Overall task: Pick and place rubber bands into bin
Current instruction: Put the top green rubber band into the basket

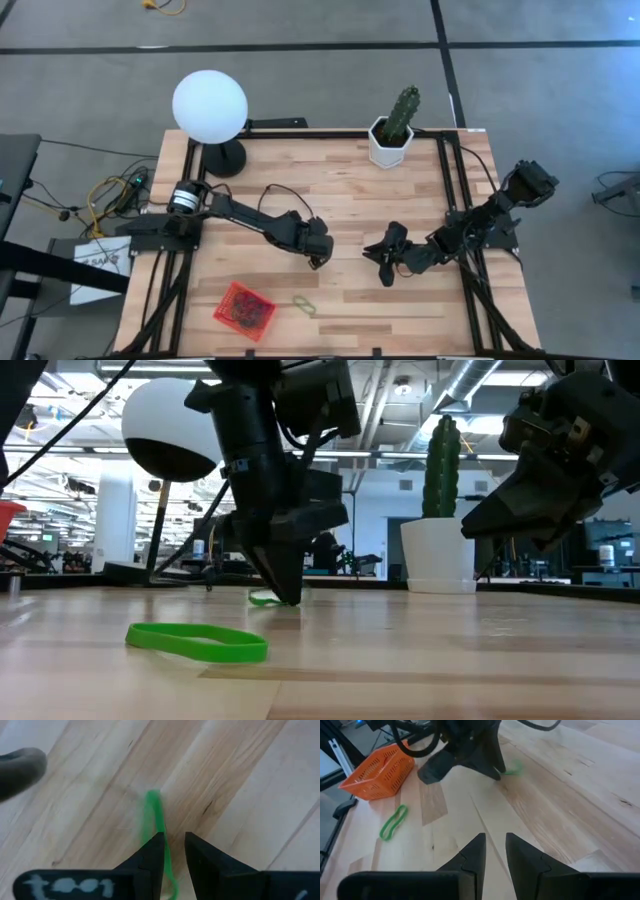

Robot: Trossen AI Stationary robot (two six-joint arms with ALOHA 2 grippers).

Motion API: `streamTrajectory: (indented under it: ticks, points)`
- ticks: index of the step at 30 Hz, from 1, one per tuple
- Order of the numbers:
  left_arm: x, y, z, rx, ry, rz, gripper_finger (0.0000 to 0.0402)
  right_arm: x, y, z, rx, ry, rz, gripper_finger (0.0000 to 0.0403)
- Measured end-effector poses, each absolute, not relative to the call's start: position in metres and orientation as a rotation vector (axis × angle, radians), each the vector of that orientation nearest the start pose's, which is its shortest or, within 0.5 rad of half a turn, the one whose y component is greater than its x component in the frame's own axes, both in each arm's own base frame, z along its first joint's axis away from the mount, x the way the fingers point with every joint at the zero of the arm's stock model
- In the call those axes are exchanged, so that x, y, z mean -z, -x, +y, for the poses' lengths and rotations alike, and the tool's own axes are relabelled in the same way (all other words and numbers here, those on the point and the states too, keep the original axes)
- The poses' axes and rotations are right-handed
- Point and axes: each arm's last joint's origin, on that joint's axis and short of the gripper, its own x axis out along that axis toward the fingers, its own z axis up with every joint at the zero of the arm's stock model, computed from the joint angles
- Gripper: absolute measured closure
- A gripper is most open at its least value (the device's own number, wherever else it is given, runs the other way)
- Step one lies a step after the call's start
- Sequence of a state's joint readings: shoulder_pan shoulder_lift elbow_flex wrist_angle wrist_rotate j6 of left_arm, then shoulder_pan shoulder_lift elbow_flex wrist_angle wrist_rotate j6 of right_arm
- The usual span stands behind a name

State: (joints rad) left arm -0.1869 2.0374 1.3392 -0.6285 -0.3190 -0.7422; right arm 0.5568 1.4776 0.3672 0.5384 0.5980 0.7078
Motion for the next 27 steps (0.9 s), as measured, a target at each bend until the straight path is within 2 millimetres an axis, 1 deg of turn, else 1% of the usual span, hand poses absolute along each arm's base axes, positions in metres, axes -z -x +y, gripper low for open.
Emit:
streamTrajectory:
  ticks: [6,10,15,21,23,27]
  points:
    - [-0.1332,-0.3841,-0.0582,-0.599,0.310,1.154,0.0332,-0.1231,-0.2077,0.1107,0.198,-0.380,0.448,0.0333]
    - [-0.1327,-0.3832,-0.0575,-0.625,0.309,1.152,0.0346,-0.1232,-0.2077,0.1112,0.183,-0.384,0.454,0.0333]
    - [-0.1323,-0.3802,-0.0567,-0.661,0.271,1.172,0.0361,-0.1231,-0.2077,0.1112,0.184,-0.383,0.455,0.0333]
    - [-0.1319,-0.3790,-0.0550,-0.682,0.236,1.171,0.0365,-0.1231,-0.2077,0.1112,0.184,-0.384,0.455,0.0333]
    - [-0.1317,-0.3787,-0.0546,-0.670,0.210,1.180,0.0370,-0.1231,-0.2077,0.1112,0.183,-0.384,0.455,0.0333]
    - [-0.1313,-0.3786,-0.0565,-0.599,0.146,1.216,0.0397,-0.1231,-0.2077,0.1112,0.184,-0.384,0.455,0.0333]
